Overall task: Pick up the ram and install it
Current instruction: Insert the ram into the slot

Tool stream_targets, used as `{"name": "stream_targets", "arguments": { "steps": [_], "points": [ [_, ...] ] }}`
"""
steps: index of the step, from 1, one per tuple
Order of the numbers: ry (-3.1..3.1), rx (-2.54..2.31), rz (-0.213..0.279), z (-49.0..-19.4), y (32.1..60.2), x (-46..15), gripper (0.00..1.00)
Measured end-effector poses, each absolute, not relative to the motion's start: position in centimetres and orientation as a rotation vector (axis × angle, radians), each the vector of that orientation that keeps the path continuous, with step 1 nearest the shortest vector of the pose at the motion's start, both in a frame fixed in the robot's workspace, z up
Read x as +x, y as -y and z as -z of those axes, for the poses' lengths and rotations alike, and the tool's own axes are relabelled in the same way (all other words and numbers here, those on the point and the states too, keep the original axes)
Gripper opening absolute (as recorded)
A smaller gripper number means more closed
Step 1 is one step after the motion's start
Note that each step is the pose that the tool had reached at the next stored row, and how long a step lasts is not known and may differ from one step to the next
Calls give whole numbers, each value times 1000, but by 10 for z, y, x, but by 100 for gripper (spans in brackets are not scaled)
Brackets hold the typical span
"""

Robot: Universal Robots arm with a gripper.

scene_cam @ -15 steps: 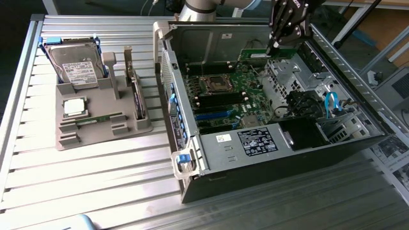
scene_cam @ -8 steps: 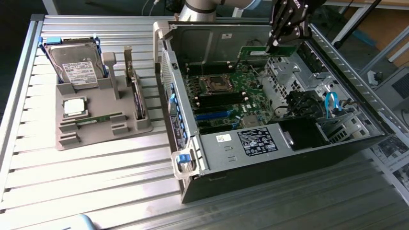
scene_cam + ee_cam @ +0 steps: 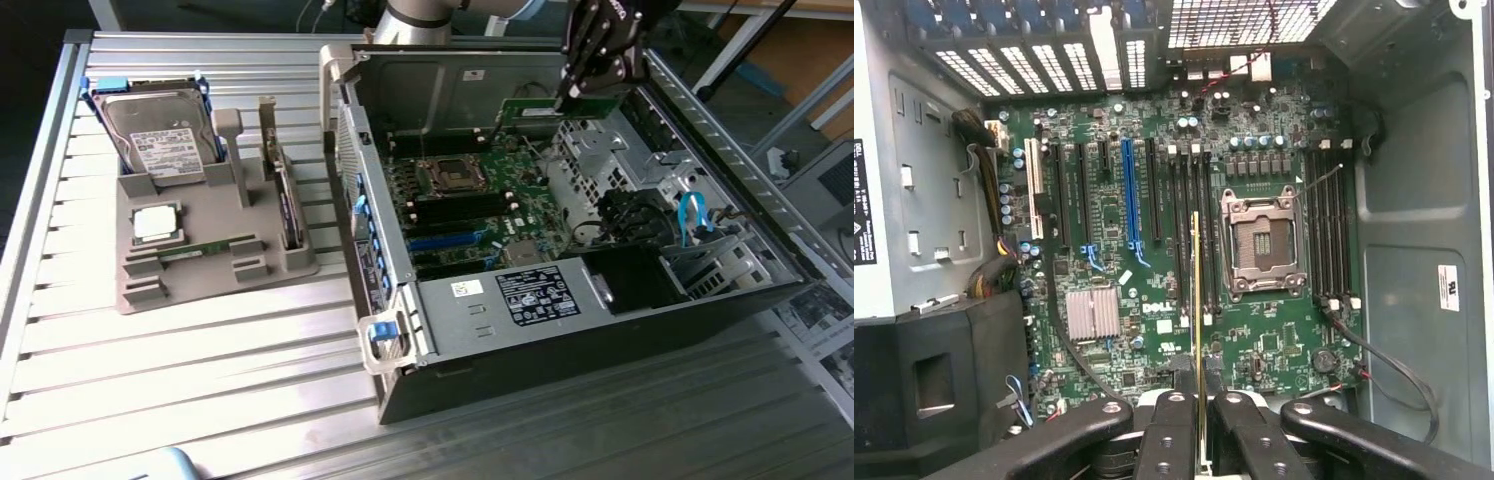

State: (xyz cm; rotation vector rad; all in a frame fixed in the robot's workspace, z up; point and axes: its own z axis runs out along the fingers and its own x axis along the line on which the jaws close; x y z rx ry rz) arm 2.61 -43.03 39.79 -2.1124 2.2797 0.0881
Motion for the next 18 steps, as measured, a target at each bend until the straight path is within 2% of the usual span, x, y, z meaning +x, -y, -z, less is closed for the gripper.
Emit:
{"name": "stream_targets", "arguments": {
  "steps": [18],
  "points": [
    [-2280, -2112, -88, -389, 430, 26, 14]
  ]
}}
